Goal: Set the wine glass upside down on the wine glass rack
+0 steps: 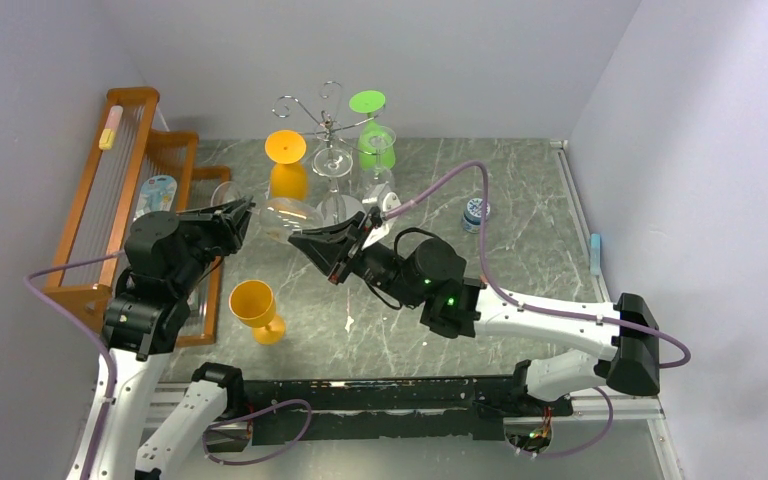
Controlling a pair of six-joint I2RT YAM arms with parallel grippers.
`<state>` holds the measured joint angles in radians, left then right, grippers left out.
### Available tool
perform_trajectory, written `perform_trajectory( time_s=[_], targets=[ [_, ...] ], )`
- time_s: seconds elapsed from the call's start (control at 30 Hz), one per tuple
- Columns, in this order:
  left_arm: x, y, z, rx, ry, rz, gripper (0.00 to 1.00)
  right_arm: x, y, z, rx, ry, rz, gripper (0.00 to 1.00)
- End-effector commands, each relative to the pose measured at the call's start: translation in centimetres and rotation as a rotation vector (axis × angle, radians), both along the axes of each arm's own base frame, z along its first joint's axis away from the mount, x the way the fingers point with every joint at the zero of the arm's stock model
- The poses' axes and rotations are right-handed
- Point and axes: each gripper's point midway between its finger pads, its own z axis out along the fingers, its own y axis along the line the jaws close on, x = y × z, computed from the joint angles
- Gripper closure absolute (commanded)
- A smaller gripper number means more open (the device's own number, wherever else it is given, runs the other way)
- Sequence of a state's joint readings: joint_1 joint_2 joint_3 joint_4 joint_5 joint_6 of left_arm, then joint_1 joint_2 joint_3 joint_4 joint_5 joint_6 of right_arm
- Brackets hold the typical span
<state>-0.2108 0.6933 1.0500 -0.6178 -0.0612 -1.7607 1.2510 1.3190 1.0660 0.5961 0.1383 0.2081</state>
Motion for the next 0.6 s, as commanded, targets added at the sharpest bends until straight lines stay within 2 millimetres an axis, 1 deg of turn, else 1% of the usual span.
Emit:
perform_trajectory(
  time_s=[0.0,0.07,0.2,0.3,0.37,0.43,0.5,0.57],
  targets=[
    [0.4,0.8,2.7,0.040,-0.111,0.034,0.95,-1.0,-0.5,0.5,0.026,0.042,0.045,0.90],
    [0.4,0.9,2.9,0.057,-0.126,0.036,0.95,-1.1,-0.6,0.1,0.022,0.059,0.051,0.80],
    [0.3,1.5,3.6,0.078,-0.185,0.062,0.95,-1.1,-1.1,-0.6,0.017,0.080,0.041,0.57],
    [0.1,2.3,4.3,0.126,-0.230,0.103,0.95,-1.2,-1.7,-1.2,0.006,0.071,0.037,0.44],
    [-0.2,3.0,5.3,0.201,-0.270,0.130,0.95,-1.7,-2.7,-1.0,0.009,0.042,0.042,0.35],
    [-0.5,3.6,6.3,0.294,-0.303,0.146,0.95,-1.9,-3.6,-1.1,0.002,0.030,0.034,0.31],
    [-0.9,3.9,7.3,0.376,-0.351,0.152,0.95,-2.0,-4.4,-1.2,-0.025,0.023,0.030,0.29],
    [-1.2,3.6,8.4,0.464,-0.427,0.136,0.95,-2.1,-5.1,-1.3,-0.047,0.022,0.030,0.29]
  ],
)
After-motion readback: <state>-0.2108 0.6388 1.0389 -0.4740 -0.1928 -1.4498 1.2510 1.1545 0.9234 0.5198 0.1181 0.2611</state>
